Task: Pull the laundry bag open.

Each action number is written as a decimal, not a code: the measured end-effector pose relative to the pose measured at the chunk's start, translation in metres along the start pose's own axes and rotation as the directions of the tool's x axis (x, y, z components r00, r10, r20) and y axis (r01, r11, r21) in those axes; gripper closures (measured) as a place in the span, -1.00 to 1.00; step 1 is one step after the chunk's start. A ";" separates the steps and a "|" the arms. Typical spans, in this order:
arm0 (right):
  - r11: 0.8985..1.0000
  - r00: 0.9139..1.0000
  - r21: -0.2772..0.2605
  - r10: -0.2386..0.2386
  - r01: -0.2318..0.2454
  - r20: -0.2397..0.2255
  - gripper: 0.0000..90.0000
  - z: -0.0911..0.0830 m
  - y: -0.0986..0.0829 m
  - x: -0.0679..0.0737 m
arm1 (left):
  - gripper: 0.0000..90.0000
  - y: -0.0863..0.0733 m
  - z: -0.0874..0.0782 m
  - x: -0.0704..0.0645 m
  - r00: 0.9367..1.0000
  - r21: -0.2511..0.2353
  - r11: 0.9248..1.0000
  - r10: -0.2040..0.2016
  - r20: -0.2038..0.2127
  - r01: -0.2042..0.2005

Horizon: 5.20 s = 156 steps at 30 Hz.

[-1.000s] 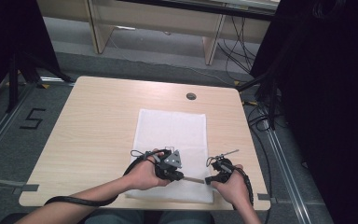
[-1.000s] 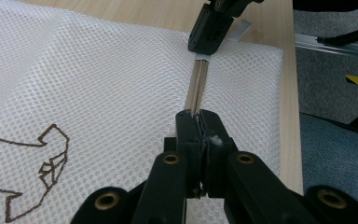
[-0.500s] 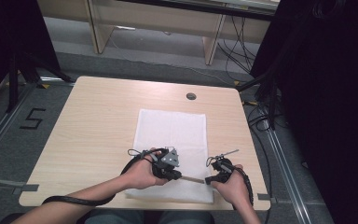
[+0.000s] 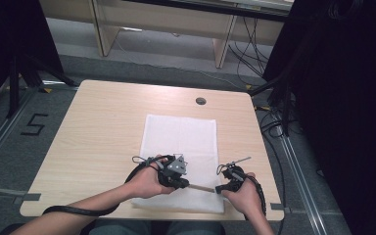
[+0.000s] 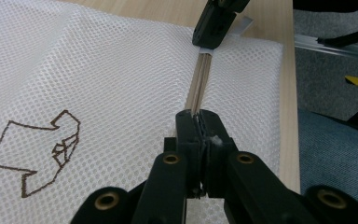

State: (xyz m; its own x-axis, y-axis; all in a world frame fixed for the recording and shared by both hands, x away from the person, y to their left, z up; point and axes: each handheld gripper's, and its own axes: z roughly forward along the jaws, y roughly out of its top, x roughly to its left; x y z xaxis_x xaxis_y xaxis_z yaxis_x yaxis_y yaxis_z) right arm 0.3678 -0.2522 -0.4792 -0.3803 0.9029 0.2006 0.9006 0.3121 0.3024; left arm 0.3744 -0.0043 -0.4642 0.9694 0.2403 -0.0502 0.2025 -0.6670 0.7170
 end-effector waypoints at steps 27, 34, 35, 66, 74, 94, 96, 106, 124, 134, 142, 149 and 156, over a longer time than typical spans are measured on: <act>1.000 1.000 0.000 0.001 -0.001 0.000 1.00 0.000 0.000 0.000 | 0.95 -0.006 -0.009 0.001 1.000 0.000 1.000 -0.018 -0.003 0.018; 1.000 1.000 -0.002 0.004 -0.004 -0.002 1.00 0.000 0.000 0.000 | 0.95 -0.007 -0.010 0.002 1.000 0.003 1.000 -0.019 -0.006 0.019; 1.000 1.000 -0.001 0.002 -0.002 -0.001 1.00 0.000 0.000 0.000 | 0.95 -0.008 -0.010 0.002 1.000 0.002 1.000 -0.030 -0.003 0.030; 1.000 1.000 -0.003 -0.002 0.002 -0.001 1.00 0.000 0.000 0.000 | 0.95 -0.014 -0.018 0.006 0.999 0.009 0.999 -0.038 -0.011 0.038; 1.000 1.000 -0.001 -0.002 0.002 -0.001 1.00 0.000 0.000 0.000 | 0.95 -0.017 -0.020 0.008 0.999 0.014 0.999 -0.051 -0.011 0.051; 1.000 1.000 -0.003 -0.004 0.004 -0.002 1.00 0.000 0.000 0.000 | 0.95 -0.021 -0.029 0.013 0.999 0.032 0.999 -0.035 -0.017 0.035; 1.000 1.000 -0.005 -0.004 0.004 -0.003 1.00 0.000 0.000 0.000 | 0.95 -0.022 -0.030 0.013 0.999 0.032 0.999 -0.040 -0.017 0.041; 1.000 1.000 -0.008 -0.005 0.005 0.000 1.00 0.001 0.000 0.000 | 0.95 -0.025 -0.032 0.014 0.998 0.027 0.998 -0.052 -0.017 0.053; 1.000 1.000 -0.007 -0.005 0.005 0.002 1.00 0.000 0.000 0.001 | 0.95 -0.030 -0.037 0.015 0.999 0.043 0.998 -0.036 -0.027 0.037; 1.000 1.000 -0.007 -0.004 0.004 0.001 1.00 0.000 0.000 0.001 | 0.95 -0.034 -0.040 0.017 0.998 0.044 0.998 -0.052 -0.029 0.053; 1.000 1.000 -0.007 -0.004 0.004 0.002 1.00 0.000 0.000 0.001 | 0.95 -0.036 -0.044 0.018 0.998 0.045 0.997 -0.057 -0.037 0.059; 1.000 1.000 -0.008 -0.005 0.005 0.002 1.00 0.000 0.000 0.001 | 0.95 -0.037 -0.045 0.018 0.998 0.043 0.997 -0.060 -0.032 0.061; 1.000 0.999 -0.003 0.030 -0.030 -0.011 1.00 0.000 -0.001 0.004 | 0.95 -0.039 -0.048 0.019 0.998 0.050 0.997 -0.053 -0.042 0.055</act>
State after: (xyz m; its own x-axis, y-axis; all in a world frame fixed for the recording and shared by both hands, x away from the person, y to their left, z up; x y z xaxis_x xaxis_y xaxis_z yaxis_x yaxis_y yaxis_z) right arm 0.3660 -0.2491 -0.4791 -0.3551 0.9086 0.2199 0.9111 0.2836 0.2993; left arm 0.3783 0.0601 -0.4597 0.9505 0.3051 -0.0588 0.2626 -0.6874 0.6772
